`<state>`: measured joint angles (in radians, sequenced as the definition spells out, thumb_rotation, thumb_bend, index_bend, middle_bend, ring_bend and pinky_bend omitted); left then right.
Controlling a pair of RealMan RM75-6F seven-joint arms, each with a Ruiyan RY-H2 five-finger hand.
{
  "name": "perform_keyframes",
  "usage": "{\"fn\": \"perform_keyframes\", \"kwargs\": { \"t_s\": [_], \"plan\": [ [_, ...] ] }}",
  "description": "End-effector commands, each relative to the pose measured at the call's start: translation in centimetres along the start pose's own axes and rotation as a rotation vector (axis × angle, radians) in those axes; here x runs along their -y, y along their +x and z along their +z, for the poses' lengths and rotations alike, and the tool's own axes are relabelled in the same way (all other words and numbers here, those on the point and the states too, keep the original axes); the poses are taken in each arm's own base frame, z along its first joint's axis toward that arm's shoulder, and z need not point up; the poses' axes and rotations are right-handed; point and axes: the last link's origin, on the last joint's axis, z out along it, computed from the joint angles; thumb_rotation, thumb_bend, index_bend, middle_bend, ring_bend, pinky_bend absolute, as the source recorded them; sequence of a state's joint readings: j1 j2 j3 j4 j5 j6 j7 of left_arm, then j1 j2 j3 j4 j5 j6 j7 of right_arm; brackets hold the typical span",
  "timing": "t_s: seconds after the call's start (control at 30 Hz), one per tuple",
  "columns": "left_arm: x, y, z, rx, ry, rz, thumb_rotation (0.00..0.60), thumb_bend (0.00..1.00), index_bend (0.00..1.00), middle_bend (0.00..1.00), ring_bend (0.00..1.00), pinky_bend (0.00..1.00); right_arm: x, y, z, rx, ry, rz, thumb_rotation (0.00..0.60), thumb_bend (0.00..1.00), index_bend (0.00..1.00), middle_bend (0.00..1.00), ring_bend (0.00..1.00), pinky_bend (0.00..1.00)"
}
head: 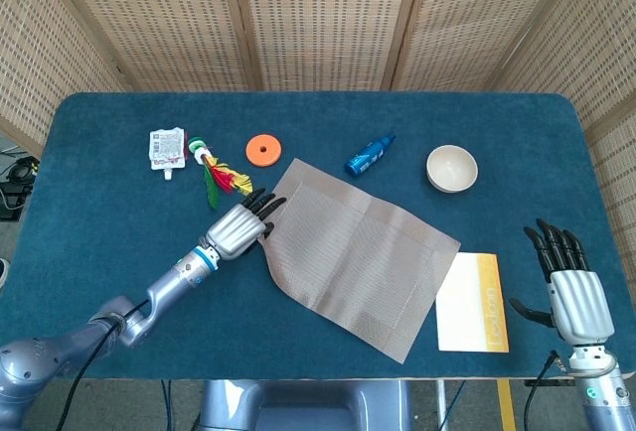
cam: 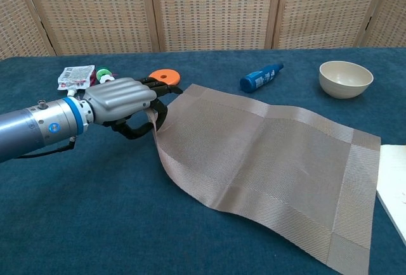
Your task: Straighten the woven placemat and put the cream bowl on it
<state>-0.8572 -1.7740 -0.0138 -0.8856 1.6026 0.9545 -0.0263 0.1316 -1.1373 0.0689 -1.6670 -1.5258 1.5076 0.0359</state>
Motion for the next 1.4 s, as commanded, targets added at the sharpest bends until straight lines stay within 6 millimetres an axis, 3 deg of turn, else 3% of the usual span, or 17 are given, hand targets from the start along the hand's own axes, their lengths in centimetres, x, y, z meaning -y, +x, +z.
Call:
{"fn": "perform_keyframes", "kwargs": {
  "t_s": [0.03,0.17,0.53,1.0,1.4],
  "plan": [
    [-1.3,0.9,-3.9,0.048,-0.009,0.047,0.600,0.58,0.81,0.00,0.00,0.00,0.1,0.1,-0.1,-0.003,0.003,0.001,0.600,0.00,0.09,0.00,0.00,0.00],
    [-3.0,2.0,-6.7,0.109,-0.011,0.077,0.600,0.58,0.81,0.00,0.00,0.00,0.2,0.2,-0.2,-0.007,0.008,0.001,0.600,0.00,0.10,0.00,0.00,0.00],
    [-6.2,2.4,-11.1,0.245,-0.067,0.065,0.600,0.58,0.81,0.00,0.00,0.00,0.4,0.3,-0.4,-0.008,0.015,-0.001,0.600,0.00,0.11,0.00,0.00,0.00],
    [-7.3,1.9,-13.0,0.327,-0.110,0.019,0.600,0.58,0.81,0.00,0.00,0.00,0.5,0.3,-0.4,-0.008,0.017,-0.004,0.600,0.00,0.11,0.00,0.00,0.00],
    [-7.3,1.7,-13.2,0.331,-0.109,0.042,0.600,0.58,0.81,0.00,0.00,0.00,0.5,0.4,-0.5,-0.011,0.016,-0.003,0.600,0.00,0.11,0.00,0.00,0.00]
  ]
}}
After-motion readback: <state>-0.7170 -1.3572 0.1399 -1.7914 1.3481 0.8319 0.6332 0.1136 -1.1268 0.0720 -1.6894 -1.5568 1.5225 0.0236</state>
